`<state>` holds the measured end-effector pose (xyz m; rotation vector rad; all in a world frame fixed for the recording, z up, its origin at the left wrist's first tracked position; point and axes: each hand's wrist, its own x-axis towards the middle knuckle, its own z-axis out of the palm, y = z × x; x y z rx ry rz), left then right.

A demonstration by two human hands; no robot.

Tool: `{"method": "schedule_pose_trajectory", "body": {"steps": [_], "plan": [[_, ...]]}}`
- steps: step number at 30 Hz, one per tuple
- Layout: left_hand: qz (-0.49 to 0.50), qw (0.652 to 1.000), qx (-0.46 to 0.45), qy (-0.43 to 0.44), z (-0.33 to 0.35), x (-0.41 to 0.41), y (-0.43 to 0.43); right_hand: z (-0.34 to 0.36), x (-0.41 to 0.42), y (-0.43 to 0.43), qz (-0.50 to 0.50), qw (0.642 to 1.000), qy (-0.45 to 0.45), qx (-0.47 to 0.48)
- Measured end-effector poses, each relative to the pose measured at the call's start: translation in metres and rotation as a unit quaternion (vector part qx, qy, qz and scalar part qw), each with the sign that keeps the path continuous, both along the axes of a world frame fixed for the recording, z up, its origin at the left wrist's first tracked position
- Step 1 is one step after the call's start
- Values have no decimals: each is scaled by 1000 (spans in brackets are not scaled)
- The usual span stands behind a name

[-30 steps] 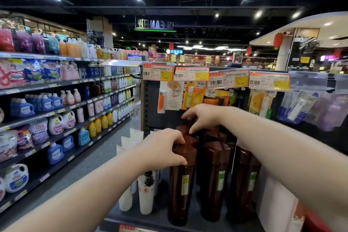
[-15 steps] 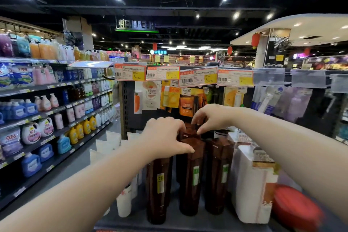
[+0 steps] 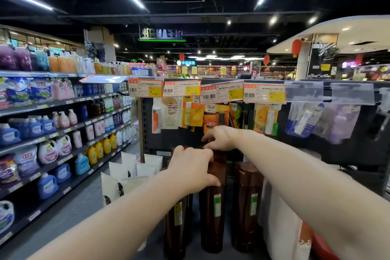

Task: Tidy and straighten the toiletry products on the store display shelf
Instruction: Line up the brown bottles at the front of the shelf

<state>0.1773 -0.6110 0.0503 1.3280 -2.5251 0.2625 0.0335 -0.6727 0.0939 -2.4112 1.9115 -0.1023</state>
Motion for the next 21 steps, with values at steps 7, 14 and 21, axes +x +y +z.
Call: {"method": "schedule_pose_trajectory", "body": {"steps": [7,14,21], "plan": [[12,1000,19,9,3,1,5,0,-7,-14,-25,997,-63,30],[7,1000,16,-2,6,-6,8,-1,-10,-17,-24,999,-27,-6],[3,1000,12,5,5,-7,8,-3,-14,-17,-29,999,-4,-22]]}}
